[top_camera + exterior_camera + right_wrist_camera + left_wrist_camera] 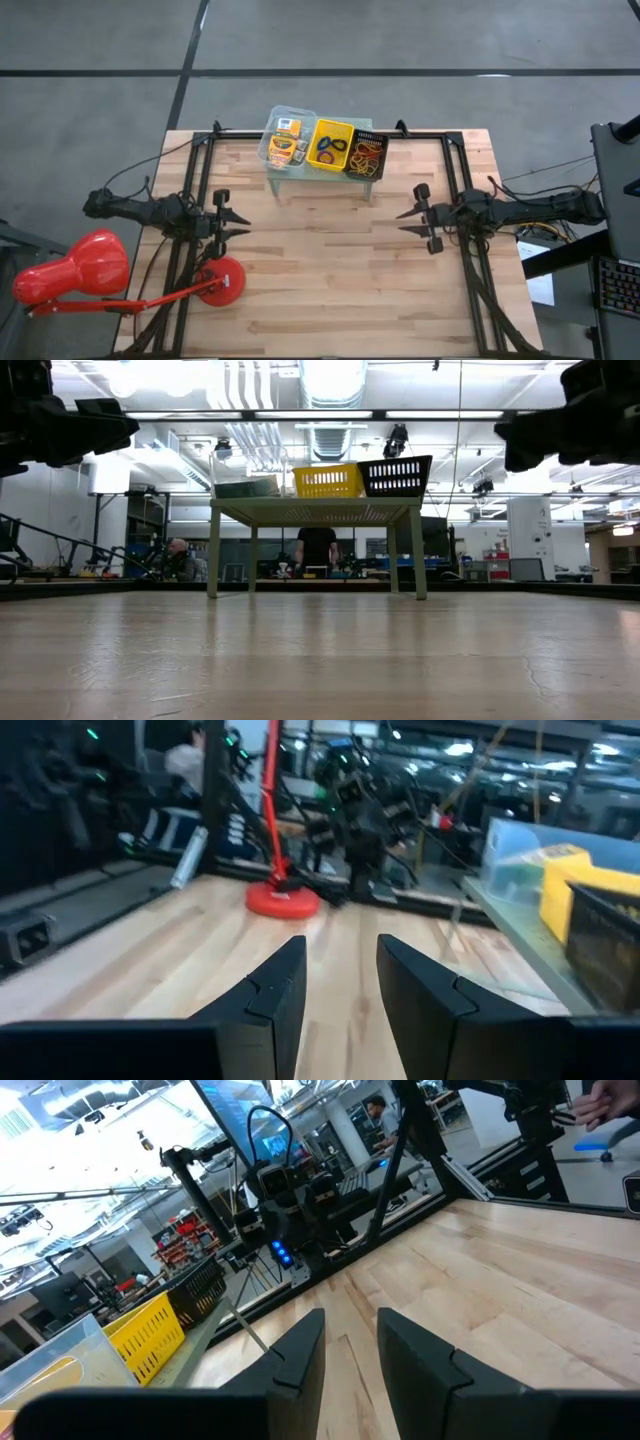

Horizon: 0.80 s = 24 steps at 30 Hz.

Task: Pick & Place Office Desk Supplies
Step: Return to Home Position

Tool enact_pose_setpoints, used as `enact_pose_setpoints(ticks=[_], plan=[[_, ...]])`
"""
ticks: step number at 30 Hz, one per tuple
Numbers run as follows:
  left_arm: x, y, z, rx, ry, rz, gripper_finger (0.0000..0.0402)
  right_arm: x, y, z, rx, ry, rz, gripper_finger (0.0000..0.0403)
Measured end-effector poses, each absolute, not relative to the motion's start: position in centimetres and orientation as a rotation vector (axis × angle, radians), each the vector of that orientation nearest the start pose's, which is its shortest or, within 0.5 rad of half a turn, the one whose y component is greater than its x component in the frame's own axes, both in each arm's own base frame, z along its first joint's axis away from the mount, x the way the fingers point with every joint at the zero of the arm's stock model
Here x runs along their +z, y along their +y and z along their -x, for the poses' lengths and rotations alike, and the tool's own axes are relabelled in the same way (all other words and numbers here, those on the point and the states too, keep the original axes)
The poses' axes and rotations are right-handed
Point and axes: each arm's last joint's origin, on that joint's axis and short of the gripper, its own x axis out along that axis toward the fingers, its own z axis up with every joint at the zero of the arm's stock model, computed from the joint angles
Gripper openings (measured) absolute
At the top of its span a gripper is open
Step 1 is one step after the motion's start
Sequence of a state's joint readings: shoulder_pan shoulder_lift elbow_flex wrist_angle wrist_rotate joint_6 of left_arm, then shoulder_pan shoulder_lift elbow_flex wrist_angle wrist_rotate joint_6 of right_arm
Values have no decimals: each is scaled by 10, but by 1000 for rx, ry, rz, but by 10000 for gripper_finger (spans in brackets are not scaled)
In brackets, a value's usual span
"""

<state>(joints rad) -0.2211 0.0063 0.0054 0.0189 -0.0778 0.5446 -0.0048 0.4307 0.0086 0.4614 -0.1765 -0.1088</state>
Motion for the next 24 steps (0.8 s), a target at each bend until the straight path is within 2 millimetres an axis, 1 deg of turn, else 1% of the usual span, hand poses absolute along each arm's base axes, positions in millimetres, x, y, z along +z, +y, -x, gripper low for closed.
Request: enact_pose_setpoints(ticks=[7,14,21,24], plan=[[167,-19,-96,-135,-56,-541,97,179,6,-123,236,-120,111,121],[167,-19,-96,-135,-56,-541,97,178,6,-123,224,-112,88,121],[167,-19,-96,-135,-56,-541,97,173,2,-120,196,-46,25,121],[167,-19,-96,-135,-56,-541,97,175,0,-118,185,-70,39,121]])
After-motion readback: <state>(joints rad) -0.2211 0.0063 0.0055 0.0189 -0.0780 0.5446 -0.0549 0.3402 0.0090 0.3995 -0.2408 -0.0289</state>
